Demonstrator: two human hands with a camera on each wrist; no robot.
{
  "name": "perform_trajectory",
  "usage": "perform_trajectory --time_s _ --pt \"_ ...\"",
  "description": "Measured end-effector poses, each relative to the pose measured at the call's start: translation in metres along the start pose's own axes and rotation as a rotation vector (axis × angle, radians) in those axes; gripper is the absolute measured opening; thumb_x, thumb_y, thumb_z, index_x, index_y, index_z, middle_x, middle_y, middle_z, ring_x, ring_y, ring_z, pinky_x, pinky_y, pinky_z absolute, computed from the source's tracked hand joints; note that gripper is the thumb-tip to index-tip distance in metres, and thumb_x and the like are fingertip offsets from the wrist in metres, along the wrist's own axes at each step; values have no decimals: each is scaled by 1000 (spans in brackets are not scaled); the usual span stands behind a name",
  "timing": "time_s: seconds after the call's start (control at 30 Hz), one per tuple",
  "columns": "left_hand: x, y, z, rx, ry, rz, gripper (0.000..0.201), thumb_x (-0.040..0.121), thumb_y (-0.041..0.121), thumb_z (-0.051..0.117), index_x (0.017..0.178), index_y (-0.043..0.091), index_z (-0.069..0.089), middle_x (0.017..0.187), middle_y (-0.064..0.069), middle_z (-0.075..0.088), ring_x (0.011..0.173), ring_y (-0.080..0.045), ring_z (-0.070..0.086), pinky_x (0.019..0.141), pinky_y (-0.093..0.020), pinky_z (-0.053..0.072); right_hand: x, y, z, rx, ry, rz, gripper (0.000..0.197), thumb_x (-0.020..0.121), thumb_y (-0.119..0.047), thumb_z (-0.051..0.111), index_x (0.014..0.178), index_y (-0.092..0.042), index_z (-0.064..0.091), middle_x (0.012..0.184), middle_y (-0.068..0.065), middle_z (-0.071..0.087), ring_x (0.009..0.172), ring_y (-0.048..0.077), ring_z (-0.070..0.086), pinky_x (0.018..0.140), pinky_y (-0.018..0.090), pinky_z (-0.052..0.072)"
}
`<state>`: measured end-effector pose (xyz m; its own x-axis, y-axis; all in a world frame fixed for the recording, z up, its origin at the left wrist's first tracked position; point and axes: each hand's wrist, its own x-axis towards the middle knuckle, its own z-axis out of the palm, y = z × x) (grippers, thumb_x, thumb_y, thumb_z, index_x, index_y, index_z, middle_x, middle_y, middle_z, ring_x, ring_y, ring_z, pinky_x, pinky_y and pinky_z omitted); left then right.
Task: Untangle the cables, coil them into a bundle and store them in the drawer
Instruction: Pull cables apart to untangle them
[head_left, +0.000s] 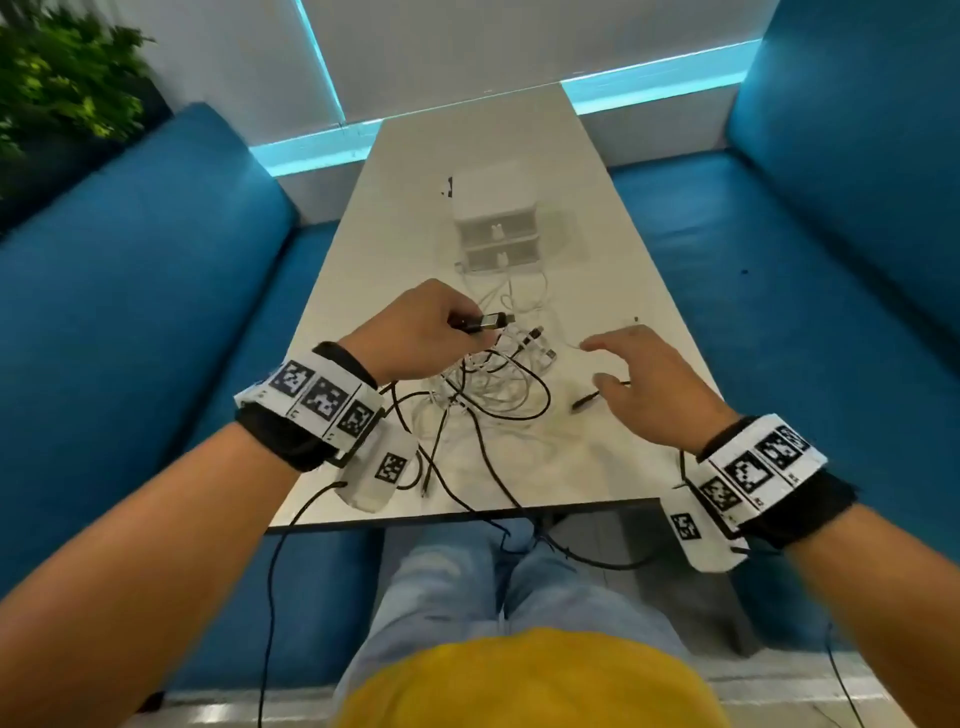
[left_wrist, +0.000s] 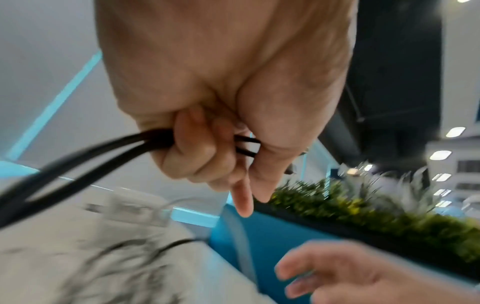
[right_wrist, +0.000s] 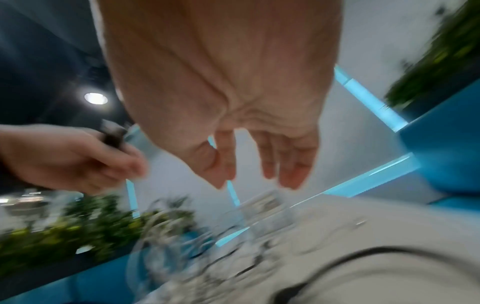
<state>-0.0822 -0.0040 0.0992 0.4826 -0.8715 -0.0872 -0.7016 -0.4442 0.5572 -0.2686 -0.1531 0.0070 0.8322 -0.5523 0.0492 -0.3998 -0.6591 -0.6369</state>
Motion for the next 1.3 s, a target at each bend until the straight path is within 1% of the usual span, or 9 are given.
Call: perform_trajectory --time_s 0.1,0.23,0.43,0.5,0.63,0.73,0.9,1.07,1.3 --pt "5 -61 14 101 129 -245 16 87 27 67 75 18 62 65 3 52 66 -16 50 53 -24 31 13 -48 36 33 18 -166 47 88 -36 64 131 -30 47 123 3 45 103 22 56 90 39 49" --pt "7 -118 49 -47 213 -461 13 86 20 62 95 13 66 90 -7 63 90 -27 61 67 -26 37 30 -72 85 -136 -114 -263 71 85 -44 63 144 -44 23 131 5 36 107 26 55 77 35 50" --pt "24 -150 59 -309 316 -622 31 95 21 51 115 2 66 114 -18 66 108 -34 60 85 -33 47 64 -60 109 -333 -251 -143 106 81 -46 70 146 -48 -13 143 14 29 104 35 60 76 39 49" --pt "25 -153 62 -268 234 -618 27 89 20 60 109 4 69 104 -17 69 98 -33 63 74 -30 47 80 -61 111 -372 -274 -101 111 79 -48 71 146 -46 -18 136 17 38 106 36 58 80 41 50" --pt "26 -154 64 -157 177 -571 27 82 25 71 99 3 71 86 -13 67 82 -27 64 60 -27 41 111 -66 113 -513 -252 -54 84 79 -60 63 145 -25 26 118 13 56 100 35 60 75 36 46" --pt "20 -162 61 -131 134 -523 21 79 22 73 90 4 74 67 -6 61 63 -19 55 48 -24 35 131 -70 110 -488 -178 25 55 83 -66 51 103 -15 60 101 9 67 92 32 64 69 30 42" --pt "8 -168 58 -96 106 -484 22 83 28 72 69 11 68 55 -1 54 56 -17 51 47 -25 32 160 -64 95 -375 -51 174 32 88 -30 58 108 -6 60 109 18 66 100 36 63 79 35 49" --pt "1 -169 58 -58 91 -435 19 82 21 74 98 10 74 85 -11 69 82 -26 63 65 -27 43 167 -47 79 -344 -5 218 24 90 -32 59 97 -9 58 112 18 65 101 36 62 71 31 41" --pt "-4 -149 53 -78 -15 -411 12 89 18 64 92 9 72 90 -9 68 89 -27 62 72 -28 44 131 -59 36 -214 -188 142 75 70 -40 82 129 -20 40 122 10 60 103 30 62 87 36 47"
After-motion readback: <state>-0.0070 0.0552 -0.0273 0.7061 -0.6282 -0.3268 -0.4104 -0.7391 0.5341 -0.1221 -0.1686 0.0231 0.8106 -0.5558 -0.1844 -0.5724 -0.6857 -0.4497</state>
